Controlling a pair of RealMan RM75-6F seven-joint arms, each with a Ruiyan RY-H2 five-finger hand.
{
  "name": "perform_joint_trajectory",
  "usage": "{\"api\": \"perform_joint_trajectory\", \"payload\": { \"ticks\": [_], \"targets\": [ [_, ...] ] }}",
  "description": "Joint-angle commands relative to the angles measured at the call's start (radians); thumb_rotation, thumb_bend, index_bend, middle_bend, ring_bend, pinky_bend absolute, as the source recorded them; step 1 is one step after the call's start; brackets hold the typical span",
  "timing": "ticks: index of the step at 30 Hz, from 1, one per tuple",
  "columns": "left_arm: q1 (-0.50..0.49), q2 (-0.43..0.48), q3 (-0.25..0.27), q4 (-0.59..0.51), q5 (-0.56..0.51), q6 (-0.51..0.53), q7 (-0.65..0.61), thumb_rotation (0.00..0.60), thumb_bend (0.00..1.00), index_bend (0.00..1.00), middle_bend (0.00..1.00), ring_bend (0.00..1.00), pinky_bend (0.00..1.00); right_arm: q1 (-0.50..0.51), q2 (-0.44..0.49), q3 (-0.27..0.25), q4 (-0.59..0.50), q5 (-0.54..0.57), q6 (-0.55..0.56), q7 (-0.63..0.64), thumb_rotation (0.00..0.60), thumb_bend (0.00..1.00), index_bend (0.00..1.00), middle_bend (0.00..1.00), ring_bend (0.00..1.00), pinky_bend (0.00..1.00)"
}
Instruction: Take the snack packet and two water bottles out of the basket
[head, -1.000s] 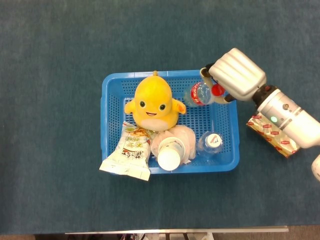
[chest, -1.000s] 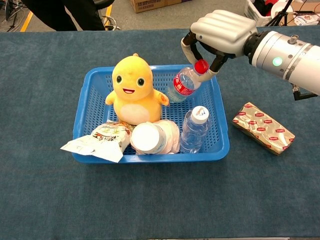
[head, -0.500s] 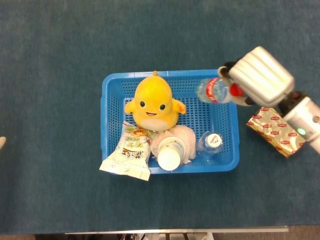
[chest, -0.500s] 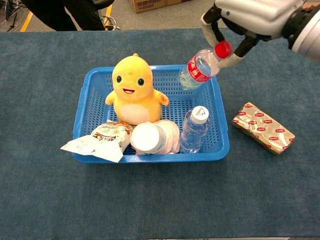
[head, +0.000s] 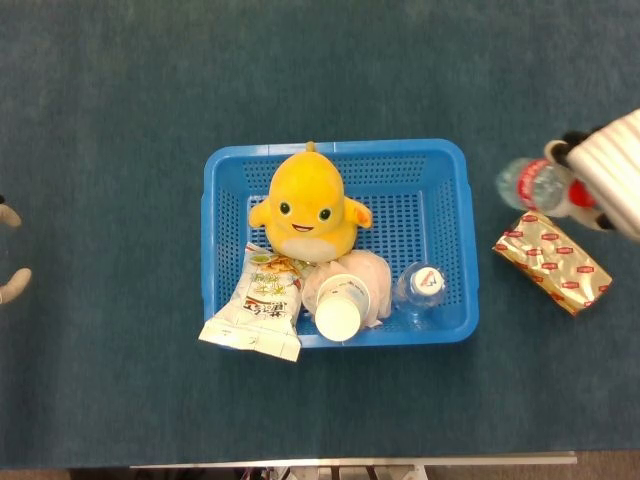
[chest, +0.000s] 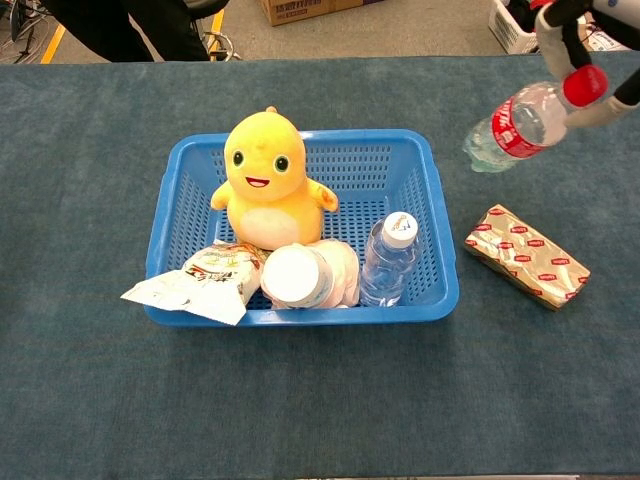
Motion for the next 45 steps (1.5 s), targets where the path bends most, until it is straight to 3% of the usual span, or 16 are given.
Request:
{"api": "perform_joint_trajectory", "payload": {
  "ticks": [1,5,12,15,20,24,30,36,45],
  "targets": [
    [0.001,-0.001,0.002,0.0,-0.002,0.0,0.001,0.6,0.14,0.41,0.29,0.21,0.39,-0.017,0.017,-0.027,-0.013,0.035,-0.027,-0.031,0.6,0.09,0.66,0.69,0.77,0.94],
    [0.002,-0.001,0.003,0.001,-0.004,0.003,0.0,0.6,0.14,0.41,0.29,0.21,0.39,-0.017,0.012,-0.043,-0.001,0.07,-0.064,-0.052,0.6,0.04,0.63,0.63,0.77,0.94],
    [0.008,0.002,0.006,0.004,-0.011,0.007,-0.008,0.6,0.14,0.41,0.29,0.21,0.39,0.004,-0.004,-0.043,0.022,0.143,-0.113,-0.079,0.6,0.0,0.29,0.4,0.72,0.94],
    [0.009,0.002,0.005,0.007,-0.014,0.008,-0.012,0.6,0.14,0.41,0.29,0.21,0.39,0.009,-0.006,-0.035,0.024,0.138,-0.121,-0.058,0.6,0.0,0.2,0.33,0.7,0.94],
    [0.007,0.002,0.004,0.007,-0.014,0.009,-0.013,0.6,0.14,0.41,0.29,0.21,0.39,-0.001,-0.049,-0.012,0.054,0.031,-0.096,0.041,0.6,0.0,0.2,0.32,0.68,0.94],
    [0.006,0.005,0.004,0.002,-0.011,0.01,-0.011,0.6,0.14,0.41,0.29,0.21,0.39,-0.004,-0.111,0.005,0.111,-0.131,-0.066,0.178,0.6,0.0,0.2,0.32,0.59,0.91],
    [0.008,0.011,0.003,0.001,-0.015,0.014,-0.018,0.6,0.14,0.41,0.29,0.21,0.39,0.026,-0.195,0.009,0.191,-0.323,-0.051,0.344,0.6,0.0,0.26,0.33,0.42,0.66],
    [0.013,0.014,0.004,0.009,-0.018,0.018,-0.037,0.6,0.14,0.41,0.29,0.21,0.39,0.079,-0.239,-0.003,0.202,-0.357,-0.14,0.384,0.6,0.0,0.27,0.33,0.34,0.54],
    [0.02,0.018,0.006,0.022,-0.019,0.022,-0.063,0.6,0.14,0.41,0.29,0.21,0.39,0.138,-0.254,-0.01,0.178,-0.356,-0.241,0.413,0.6,0.0,0.27,0.33,0.31,0.52]
  ]
}}
